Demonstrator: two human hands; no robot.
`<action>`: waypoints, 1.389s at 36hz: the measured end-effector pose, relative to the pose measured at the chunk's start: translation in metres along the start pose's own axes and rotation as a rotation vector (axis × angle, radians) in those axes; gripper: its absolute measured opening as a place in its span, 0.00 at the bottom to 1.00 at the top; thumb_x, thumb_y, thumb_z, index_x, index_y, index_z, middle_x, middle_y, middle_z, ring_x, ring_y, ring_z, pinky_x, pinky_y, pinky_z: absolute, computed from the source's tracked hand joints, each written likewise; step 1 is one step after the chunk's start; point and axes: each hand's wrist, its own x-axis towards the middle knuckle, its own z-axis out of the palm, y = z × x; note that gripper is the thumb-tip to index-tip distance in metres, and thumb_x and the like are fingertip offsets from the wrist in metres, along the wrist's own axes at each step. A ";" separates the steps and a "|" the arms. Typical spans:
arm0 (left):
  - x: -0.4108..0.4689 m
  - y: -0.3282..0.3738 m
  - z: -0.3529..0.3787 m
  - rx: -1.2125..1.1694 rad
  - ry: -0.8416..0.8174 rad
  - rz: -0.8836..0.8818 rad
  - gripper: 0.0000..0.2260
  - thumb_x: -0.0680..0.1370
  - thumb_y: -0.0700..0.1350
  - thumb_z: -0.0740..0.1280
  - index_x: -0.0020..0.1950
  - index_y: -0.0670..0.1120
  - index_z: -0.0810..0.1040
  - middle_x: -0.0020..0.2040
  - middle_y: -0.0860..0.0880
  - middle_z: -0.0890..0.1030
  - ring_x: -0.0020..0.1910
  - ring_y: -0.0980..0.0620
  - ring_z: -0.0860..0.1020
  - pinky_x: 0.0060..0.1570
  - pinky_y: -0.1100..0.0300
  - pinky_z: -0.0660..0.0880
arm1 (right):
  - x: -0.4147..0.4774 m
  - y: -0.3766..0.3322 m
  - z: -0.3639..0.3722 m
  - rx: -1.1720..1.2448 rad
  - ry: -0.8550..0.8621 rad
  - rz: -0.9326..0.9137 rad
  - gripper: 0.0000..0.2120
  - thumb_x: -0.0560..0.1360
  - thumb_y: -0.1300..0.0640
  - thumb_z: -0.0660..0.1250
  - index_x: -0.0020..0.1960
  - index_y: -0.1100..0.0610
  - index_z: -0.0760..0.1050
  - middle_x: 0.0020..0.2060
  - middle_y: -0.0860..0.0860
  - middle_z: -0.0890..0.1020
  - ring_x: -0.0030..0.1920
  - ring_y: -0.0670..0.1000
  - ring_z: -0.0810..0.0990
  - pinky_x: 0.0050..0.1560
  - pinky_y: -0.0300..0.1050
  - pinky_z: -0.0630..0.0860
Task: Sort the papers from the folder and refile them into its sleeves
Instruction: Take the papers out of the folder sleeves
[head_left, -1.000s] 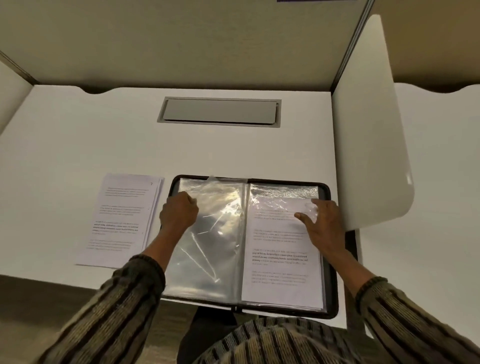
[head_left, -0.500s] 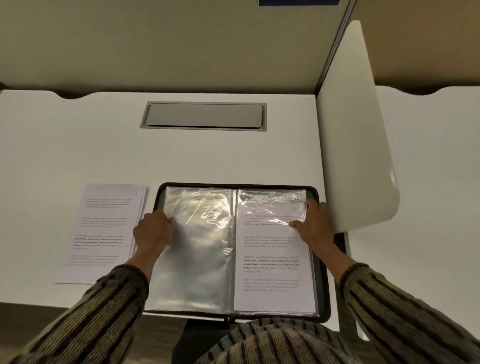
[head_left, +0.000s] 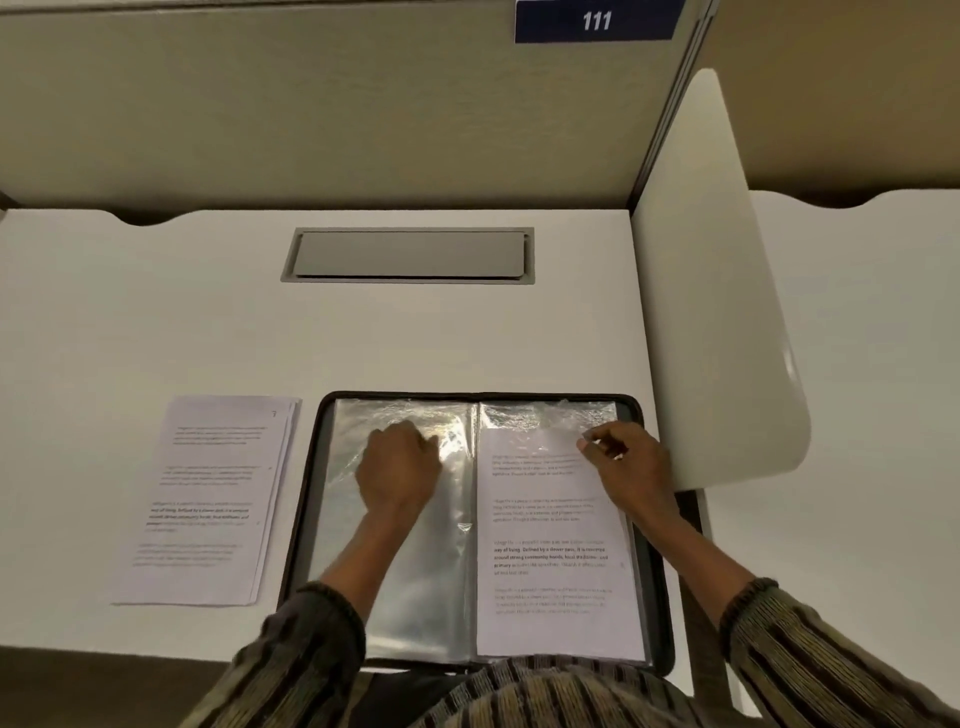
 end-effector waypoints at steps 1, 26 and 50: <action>-0.004 0.015 0.002 -0.088 -0.062 -0.015 0.15 0.81 0.58 0.70 0.42 0.49 0.82 0.38 0.53 0.82 0.44 0.49 0.81 0.42 0.54 0.75 | -0.004 -0.005 -0.001 0.014 -0.001 -0.029 0.05 0.75 0.56 0.79 0.46 0.49 0.84 0.40 0.45 0.84 0.41 0.44 0.82 0.42 0.35 0.77; -0.027 0.092 0.034 -1.068 -0.406 -0.408 0.26 0.79 0.58 0.74 0.46 0.32 0.85 0.38 0.39 0.87 0.33 0.48 0.84 0.37 0.57 0.85 | 0.017 -0.073 -0.010 0.140 -0.306 0.242 0.27 0.71 0.28 0.72 0.56 0.49 0.79 0.48 0.49 0.87 0.47 0.49 0.87 0.50 0.52 0.86; -0.026 0.082 0.041 -1.286 -0.517 -0.429 0.19 0.82 0.55 0.71 0.53 0.37 0.87 0.47 0.42 0.89 0.51 0.43 0.88 0.57 0.48 0.84 | 0.079 -0.154 0.013 -0.531 -0.765 0.197 0.21 0.71 0.65 0.77 0.63 0.62 0.79 0.52 0.61 0.84 0.43 0.60 0.89 0.50 0.57 0.87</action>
